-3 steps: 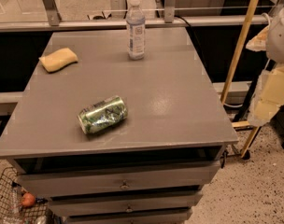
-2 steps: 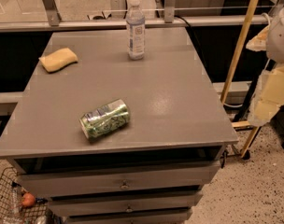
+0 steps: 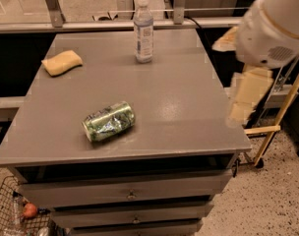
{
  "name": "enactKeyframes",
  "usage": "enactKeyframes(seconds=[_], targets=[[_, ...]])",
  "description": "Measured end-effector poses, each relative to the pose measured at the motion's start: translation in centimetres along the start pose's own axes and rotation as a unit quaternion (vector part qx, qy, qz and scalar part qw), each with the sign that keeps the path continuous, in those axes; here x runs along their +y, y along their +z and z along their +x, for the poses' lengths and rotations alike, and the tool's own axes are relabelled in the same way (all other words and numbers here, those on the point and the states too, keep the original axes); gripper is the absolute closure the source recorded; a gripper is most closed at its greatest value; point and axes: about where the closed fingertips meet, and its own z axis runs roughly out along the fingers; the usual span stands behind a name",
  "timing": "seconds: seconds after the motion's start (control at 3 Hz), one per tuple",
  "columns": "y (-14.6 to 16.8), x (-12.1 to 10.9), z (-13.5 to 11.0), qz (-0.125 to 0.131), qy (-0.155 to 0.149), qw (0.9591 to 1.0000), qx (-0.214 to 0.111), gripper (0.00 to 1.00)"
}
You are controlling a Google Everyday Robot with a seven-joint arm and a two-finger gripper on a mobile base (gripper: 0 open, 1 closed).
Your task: Pick green can
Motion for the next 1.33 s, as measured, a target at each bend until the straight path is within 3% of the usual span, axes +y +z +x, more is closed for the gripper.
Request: enactKeyframes(seconds=[0.33, 0.67, 1.0, 1.33], targets=[[2.2, 0.5, -6.6, -0.023, -0.125, 0.9904, -0.056, 0.0], [4.2, 2.1, -12.7, -0.047, -0.242, 0.9641, -0.099, 0.0], [6.5, 4.1, -17.3, -0.076, -0.329, 0.9342, -0.114, 0.0], [8.9, 5.3, -20.7, -0.09, -0.388, 0.9121, -0.096, 0.0]])
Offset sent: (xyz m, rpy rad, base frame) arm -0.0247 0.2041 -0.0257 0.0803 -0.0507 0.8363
